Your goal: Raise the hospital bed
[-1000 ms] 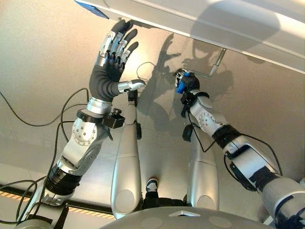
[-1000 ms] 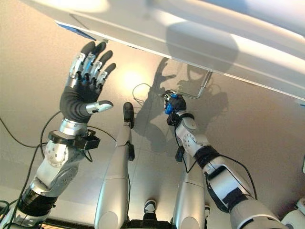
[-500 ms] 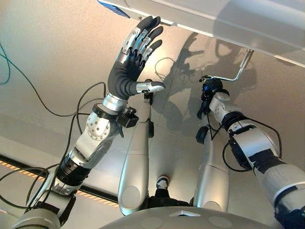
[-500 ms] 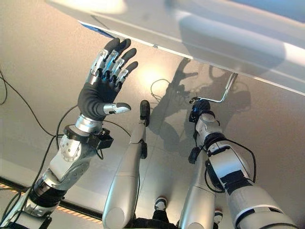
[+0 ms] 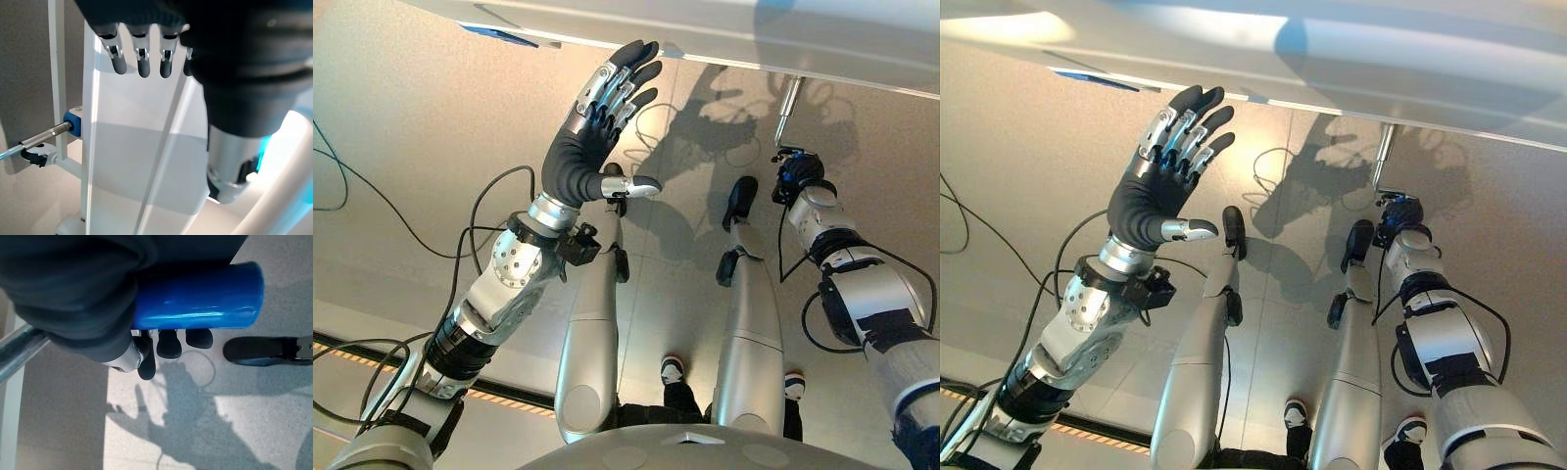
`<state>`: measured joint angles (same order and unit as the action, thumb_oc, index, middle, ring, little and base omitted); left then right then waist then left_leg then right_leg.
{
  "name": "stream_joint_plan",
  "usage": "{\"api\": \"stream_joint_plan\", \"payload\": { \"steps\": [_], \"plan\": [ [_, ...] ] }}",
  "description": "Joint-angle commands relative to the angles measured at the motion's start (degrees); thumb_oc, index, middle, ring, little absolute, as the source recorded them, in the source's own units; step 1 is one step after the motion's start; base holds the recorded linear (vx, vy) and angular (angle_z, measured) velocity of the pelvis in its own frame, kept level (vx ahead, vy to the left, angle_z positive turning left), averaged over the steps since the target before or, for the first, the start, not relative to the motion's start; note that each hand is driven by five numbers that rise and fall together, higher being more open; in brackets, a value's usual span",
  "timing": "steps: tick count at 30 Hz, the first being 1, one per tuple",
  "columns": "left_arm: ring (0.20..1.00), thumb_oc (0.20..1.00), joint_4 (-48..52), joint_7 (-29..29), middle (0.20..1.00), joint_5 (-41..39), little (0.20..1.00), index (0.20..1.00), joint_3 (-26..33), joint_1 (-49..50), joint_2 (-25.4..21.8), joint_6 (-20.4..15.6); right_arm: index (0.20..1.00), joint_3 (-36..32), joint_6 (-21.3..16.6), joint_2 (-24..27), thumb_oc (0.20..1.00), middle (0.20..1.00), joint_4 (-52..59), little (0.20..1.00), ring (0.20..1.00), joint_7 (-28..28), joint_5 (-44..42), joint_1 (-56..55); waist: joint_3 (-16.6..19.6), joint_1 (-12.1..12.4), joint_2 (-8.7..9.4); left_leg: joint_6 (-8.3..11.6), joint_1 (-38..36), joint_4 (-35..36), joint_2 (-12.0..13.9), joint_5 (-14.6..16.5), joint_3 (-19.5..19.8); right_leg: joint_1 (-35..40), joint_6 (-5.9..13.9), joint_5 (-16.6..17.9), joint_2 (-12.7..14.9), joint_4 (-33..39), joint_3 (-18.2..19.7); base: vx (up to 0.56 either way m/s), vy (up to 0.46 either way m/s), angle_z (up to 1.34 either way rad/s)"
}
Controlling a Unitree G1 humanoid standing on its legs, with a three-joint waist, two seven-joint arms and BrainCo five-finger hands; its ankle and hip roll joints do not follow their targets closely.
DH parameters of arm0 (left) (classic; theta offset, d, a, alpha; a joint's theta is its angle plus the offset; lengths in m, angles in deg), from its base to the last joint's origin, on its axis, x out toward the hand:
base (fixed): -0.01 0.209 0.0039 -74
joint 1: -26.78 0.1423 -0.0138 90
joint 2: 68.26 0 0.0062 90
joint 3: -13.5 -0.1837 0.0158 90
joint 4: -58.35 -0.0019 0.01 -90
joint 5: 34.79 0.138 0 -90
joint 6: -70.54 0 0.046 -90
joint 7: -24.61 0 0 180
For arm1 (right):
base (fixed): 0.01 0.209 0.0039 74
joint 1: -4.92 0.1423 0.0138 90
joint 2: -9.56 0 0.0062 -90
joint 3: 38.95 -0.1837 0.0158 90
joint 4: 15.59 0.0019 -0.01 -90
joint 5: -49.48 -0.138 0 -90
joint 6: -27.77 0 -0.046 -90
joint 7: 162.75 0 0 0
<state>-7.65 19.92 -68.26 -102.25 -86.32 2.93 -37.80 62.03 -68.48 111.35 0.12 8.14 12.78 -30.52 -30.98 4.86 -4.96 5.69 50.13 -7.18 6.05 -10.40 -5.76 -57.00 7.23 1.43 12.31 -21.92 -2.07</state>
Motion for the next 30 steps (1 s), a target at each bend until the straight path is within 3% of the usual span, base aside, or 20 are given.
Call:
{"api": "stream_joint_plan", "payload": {
  "steps": [1, 6, 9, 12, 13, 14, 17, 24, 30],
  "plan": [
    [1.0, 1.0, 5.98, 1.42, 1.0, -0.91, 1.0, 1.0, 2.58, 1.57, 1.09, -3.57, 0.2, -6.19, 0.33, 11.26, 0.2, 0.2, -6.51, 0.2, 0.2, -5.02, -6.41, -11.35, 1.18, -2.86, -2.27, 1.8, -2.36, -5.27, 2.24, 7.14, 0.68, 1.33, 2.76, 0.38, -2.36, 2.75, -1.01, 0.0, -0.04, -0.02],
    [1.0, 1.0, 6.58, 1.49, 1.0, -1.21, 1.0, 1.0, 3.91, 2.44, 0.81, -3.69, 0.2, -8.93, -1.05, 13.43, 0.2, 0.2, -5.96, 0.2, 0.2, -5.44, -8.34, -14.81, 1.18, -3.92, -1.64, 2.14, -3.01, -4.9, 2.65, 6.99, 0.5, 1.16, 2.65, 0.25, -2.75, 2.6, -0.89, 0.0, -0.022, 0.0],
    [1.0, 1.0, 6.78, 1.48, 1.0, -0.71, 1.0, 1.0, 5.19, 3.58, 0.45, -3.84, 0.2, -9.22, -4.36, 12.91, 0.2, 0.2, 0.7, 0.2, 0.2, -4.86, -11.48, -17.24, 1.18, -4.75, -0.51, 2.28, -3.19, -4.96, 2.89, 7.06, 0.16, 1.15, 2.67, 0.45, -3.07, 2.63, -0.8, 0.0, 0.0, 0.0],
    [1.0, 1.0, 7.84, 0.85, 1.0, 0.91, 1.0, 1.0, 8.03, 6.0, 0.68, -3.74, 0.2, -9.95, -10.21, 10.15, 0.2, 0.2, 22.15, 0.2, 0.2, -5.16, -13.66, -26.26, 1.18, -6.81, 1.98, 2.5, -2.95, -5.02, 3.13, 7.03, -0.12, 1.19, 2.68, 0.74, -3.39, 2.96, -0.81, 0.0, -0.015, -0.03],
    [1.0, 1.0, 7.84, 0.85, 1.0, 0.91, 1.0, 1.0, 8.03, 6.0, 0.68, -3.74, 0.2, -9.95, -10.21, 10.15, 0.2, 0.2, 22.15, 0.2, 0.2, -5.16, -13.66, -26.26, 1.18, -6.81, 1.98, 2.5, -2.95, -5.02, 3.13, 7.03, -0.12, 1.19, 2.68, 0.74, -3.39, 2.96, -0.81, 0.0, -0.036, -0.11],
    [1.0, 1.0, 8.65, 0.51, 1.0, 2.25, 1.0, 1.0, 10.36, 8.45, 0.3, -3.41, 0.2, -12.22, -13.61, 8.49, 0.2, 0.2, 39.32, 0.2, 0.2, -6.14, -11.87, -34.44, 1.18, -8.11, 3.38, 2.58, -2.87, -4.8, 3.13, 6.88, -0.02, 1.4, 2.78, 0.92, -3.41, 3.36, -1.05, 0.0, -0.03, -0.08],
    [1.0, 1.0, 10.29, 0.48, 1.0, 2.74, 1.0, 1.0, 12.69, 10.66, -0.84, -3.42, 0.2, -16.48, -16.86, 6.89, 0.2, 0.2, 54.29, 0.2, 0.2, -6.41, -10.2, -41.77, 1.18, -9.28, 4.97, 2.57, -2.77, -4.92, 3.24, 6.98, 0.43, 2.26, 2.91, 1.1, -3.13, 3.81, -1.51, -0.01, -0.034, -0.09],
    [1.0, 1.0, 13.22, 0.79, 1.0, 2.49, 1.0, 1.0, 17.41, 14.49, -3.27, -3.12, 0.2, -19.92, -18.45, 7.06, 0.2, 0.2, 75.4, 0.2, 0.2, -3.98, -6.6, -50.67, 1.18, -9.82, 6.88, 2.32, -2.55, -5.21, 2.91, 7.27, 1.59, 3.95, 3.18, 1.49, -2.4, 4.44, -2.83, -0.01, 0.014, 0.05],
    [1.0, 1.0, 14.7, 1.29, 1.0, 2.39, 1.0, 1.0, 18.76, 16.18, -4.98, -2.95, 0.2, -14.57, -18.21, 8.3, 0.2, 0.2, 86.24, 0.2, 0.2, 3.48, -12.7, -50.47, 1.18, -9.2, 7.6, 2.11, -2.06, -6.4, 2.54, 7.54, 2.41, 5.55, 3.27, 1.76, -1.98, 5.06, -3.7, -0.01, 0.016, 0.06]
  ]
}}
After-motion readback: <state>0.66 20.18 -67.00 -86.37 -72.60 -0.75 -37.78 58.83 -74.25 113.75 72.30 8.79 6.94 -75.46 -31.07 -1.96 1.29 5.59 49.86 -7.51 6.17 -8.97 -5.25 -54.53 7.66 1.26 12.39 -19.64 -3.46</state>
